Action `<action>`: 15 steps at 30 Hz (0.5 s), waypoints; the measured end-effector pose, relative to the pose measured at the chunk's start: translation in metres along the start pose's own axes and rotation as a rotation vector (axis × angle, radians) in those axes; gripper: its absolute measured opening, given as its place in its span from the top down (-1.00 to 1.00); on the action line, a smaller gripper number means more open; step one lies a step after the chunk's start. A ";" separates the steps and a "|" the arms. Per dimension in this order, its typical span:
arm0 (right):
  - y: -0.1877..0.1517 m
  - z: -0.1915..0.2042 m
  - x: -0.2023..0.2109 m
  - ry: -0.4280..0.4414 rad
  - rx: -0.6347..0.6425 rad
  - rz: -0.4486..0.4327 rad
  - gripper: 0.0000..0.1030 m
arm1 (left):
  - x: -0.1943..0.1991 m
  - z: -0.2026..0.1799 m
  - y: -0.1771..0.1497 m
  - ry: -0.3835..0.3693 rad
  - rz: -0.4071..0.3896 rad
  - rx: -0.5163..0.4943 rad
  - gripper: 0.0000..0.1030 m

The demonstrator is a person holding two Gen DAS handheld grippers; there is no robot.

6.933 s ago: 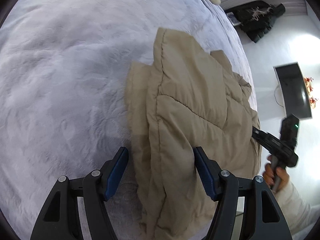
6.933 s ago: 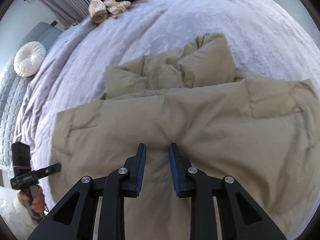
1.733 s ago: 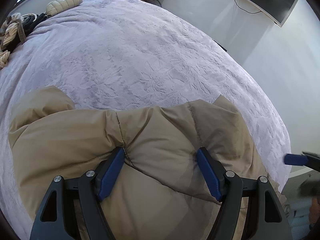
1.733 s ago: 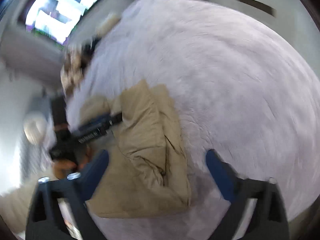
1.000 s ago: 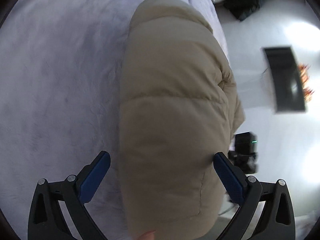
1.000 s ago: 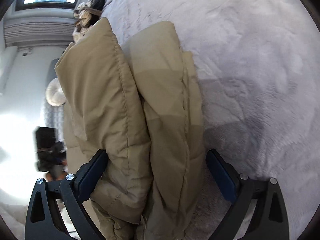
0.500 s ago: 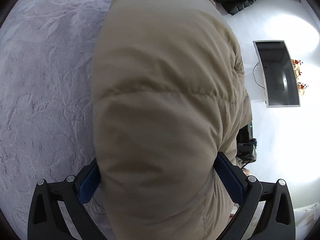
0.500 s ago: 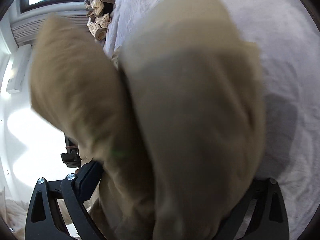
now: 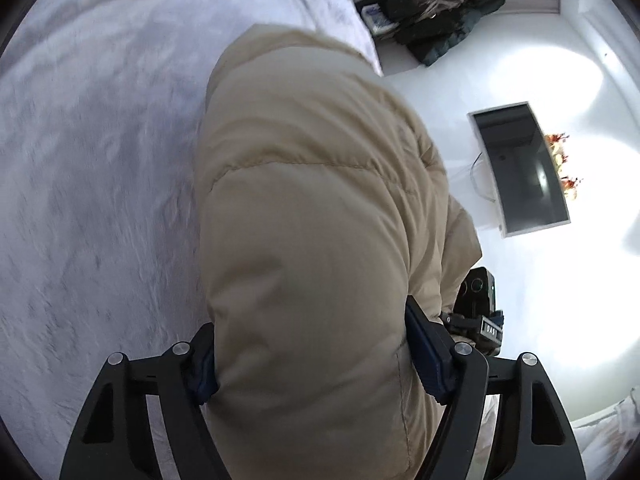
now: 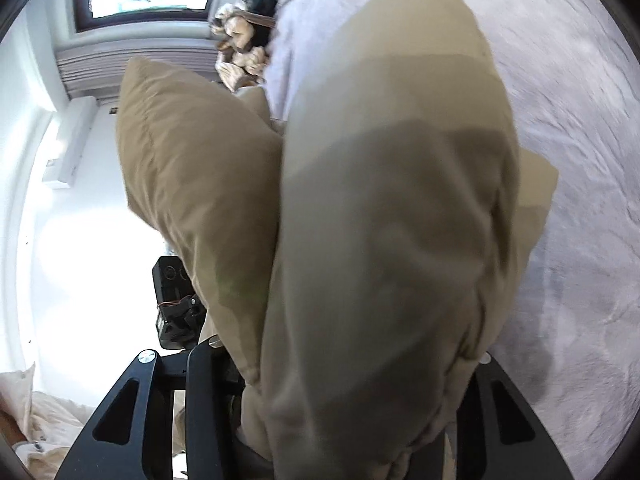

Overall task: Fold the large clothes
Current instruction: 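Grasp the rolled coat bundle with the left tool while the right tool grips it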

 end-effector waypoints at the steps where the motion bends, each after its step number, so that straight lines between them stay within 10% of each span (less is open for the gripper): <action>1: 0.000 0.004 -0.003 0.000 0.010 -0.002 0.07 | 0.010 0.001 0.004 -0.004 -0.014 -0.009 -0.49; 15: 0.025 0.065 -0.154 0.005 0.134 0.012 0.07 | 0.145 0.129 0.118 0.030 -0.135 -0.035 -0.49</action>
Point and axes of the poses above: each gripper's, at about its wrist camera, not at the fingertips, and x roughly against the way its jaws point, z to its left, y to its top, the point moved 8 cm from there along -x, roughly the way its jaws point, and after that the axes turned 11 degrees about y, right-handed, at the moved point
